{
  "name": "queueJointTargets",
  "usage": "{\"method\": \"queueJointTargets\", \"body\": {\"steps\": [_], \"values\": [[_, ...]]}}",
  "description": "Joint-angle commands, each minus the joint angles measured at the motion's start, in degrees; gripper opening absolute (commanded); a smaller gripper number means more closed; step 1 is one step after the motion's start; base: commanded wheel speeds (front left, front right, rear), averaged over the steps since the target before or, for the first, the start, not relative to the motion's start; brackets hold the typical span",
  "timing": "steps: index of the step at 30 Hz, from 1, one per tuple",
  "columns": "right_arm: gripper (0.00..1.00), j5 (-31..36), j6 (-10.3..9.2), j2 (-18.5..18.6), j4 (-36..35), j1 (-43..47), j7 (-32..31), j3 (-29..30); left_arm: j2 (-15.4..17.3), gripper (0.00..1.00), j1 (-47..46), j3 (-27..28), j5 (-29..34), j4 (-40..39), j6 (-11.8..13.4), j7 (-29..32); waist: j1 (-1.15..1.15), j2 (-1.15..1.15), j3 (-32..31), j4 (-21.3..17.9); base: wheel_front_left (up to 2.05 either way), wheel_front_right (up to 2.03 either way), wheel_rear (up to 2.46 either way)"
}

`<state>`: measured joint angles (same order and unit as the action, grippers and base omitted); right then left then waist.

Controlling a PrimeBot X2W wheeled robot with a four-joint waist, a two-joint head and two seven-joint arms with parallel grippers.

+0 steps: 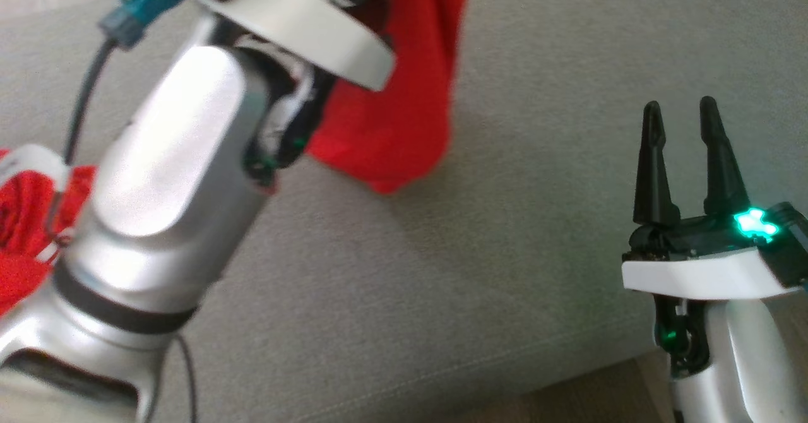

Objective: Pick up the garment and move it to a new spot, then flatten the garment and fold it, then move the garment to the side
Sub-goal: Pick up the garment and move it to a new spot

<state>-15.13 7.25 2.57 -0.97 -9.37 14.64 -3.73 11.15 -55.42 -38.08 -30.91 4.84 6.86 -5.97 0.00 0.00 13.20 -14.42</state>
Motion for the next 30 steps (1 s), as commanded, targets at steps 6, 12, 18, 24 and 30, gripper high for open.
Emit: {"method": "queueJointTargets", "body": {"steps": [6, 12, 18, 24, 30], "values": [[1.0, 0.3, 0.24, 0.3, -2.7, -1.1, 0.4, -2.0, -2.7, 0.0, -3.3, 2.4, -0.7, 1.5, 2.0, -2.9, 0.0, 0.0, 0.6, -3.4, 0.0, 0.0, 0.0], [1.0, 0.1, 0.24, 0.3, -3.1, -1.1, 0.4, -2.1, -0.1, 0.0, 0.2, 1.3, 0.7, 11.9, 1.5, -5.2, 0.0, 0.0, 1.7, -4.4, 0.0, 0.0, 0.0], [1.0, 0.0, 0.24, 0.3, -3.4, -1.3, 0.4, -2.2, 1.1, 1.0, 1.5, -0.1, 3.1, 21.9, 2.2, -6.7, 0.0, 0.0, 3.2, -4.4, 0.0, 0.0, 0.0], [1.0, 0.5, 0.24, 0.3, -3.2, -1.6, 0.4, -2.1, 1.3, 1.0, 0.4, -0.3, 4.4, 29.7, 1.9, -8.1, 0.0, 0.0, 4.3, -2.6, 0.0, 0.0, 0.0], [1.0, 1.8, 0.24, 0.3, -2.7, -1.6, 0.4, -1.3, 1.4, 1.0, 0.2, 2.2, 4.2, 29.9, 1.5, -8.9, 0.0, 0.0, 3.4, 0.8, 0.0, 0.0, 0.0]]}}
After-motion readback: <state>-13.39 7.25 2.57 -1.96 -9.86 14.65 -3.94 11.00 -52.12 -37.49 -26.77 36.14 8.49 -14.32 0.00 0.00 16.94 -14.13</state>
